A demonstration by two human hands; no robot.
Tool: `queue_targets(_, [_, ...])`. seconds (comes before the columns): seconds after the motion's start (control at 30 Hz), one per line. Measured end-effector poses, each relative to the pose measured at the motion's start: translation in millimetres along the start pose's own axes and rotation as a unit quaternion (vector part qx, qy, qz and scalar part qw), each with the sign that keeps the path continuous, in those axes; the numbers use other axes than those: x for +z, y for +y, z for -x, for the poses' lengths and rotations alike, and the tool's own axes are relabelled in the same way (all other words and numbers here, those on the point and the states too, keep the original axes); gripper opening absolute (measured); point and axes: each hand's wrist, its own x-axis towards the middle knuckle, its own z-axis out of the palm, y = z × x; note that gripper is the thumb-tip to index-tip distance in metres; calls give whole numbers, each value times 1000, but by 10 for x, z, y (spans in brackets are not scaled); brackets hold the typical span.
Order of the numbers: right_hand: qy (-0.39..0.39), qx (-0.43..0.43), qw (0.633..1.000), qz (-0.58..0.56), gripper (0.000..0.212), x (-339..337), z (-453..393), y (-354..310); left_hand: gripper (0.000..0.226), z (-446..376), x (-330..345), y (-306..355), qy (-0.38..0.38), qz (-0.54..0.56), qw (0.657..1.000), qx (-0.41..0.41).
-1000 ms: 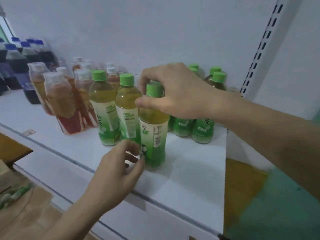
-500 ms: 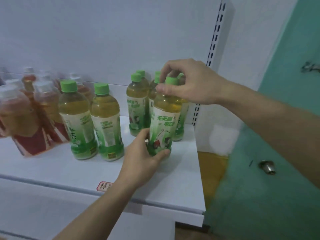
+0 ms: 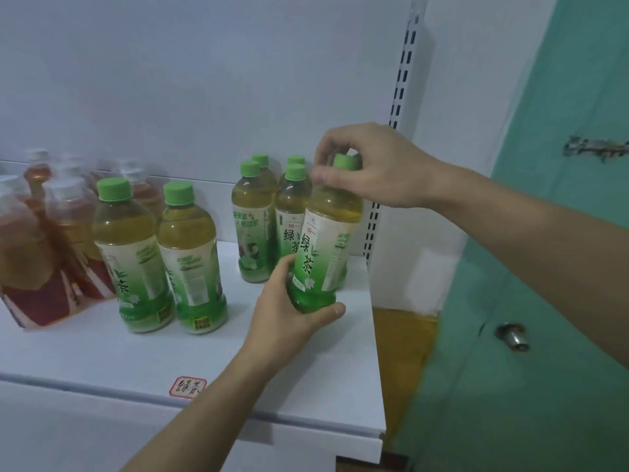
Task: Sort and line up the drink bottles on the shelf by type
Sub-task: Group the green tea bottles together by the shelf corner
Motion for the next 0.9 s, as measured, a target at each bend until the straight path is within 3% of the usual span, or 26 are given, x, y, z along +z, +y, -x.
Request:
queue_targets(0.07, [8,14,1000,20,16,51,-27,6,90,-11,60,-73,0,-25,1000,-11])
queue_targets(0.2, [-15,-37,997,-60,10,75,-34,30,75,-45,56,-84,-71,-3,997,-26])
queue_targets(0.4, [-37,-45,998,-6,9,250,-60,85,74,-179,107,-215,-31,-62,997,-32])
queue_targets(0.8, [-33,-9,998,53,6,365,-61,146,70,-293,66,-396,-43,-116,992,-28])
queue_targets(0.9, [2,43,999,3,24,360,-5,172,72,-292,81,-404,-45,-131,990,-26])
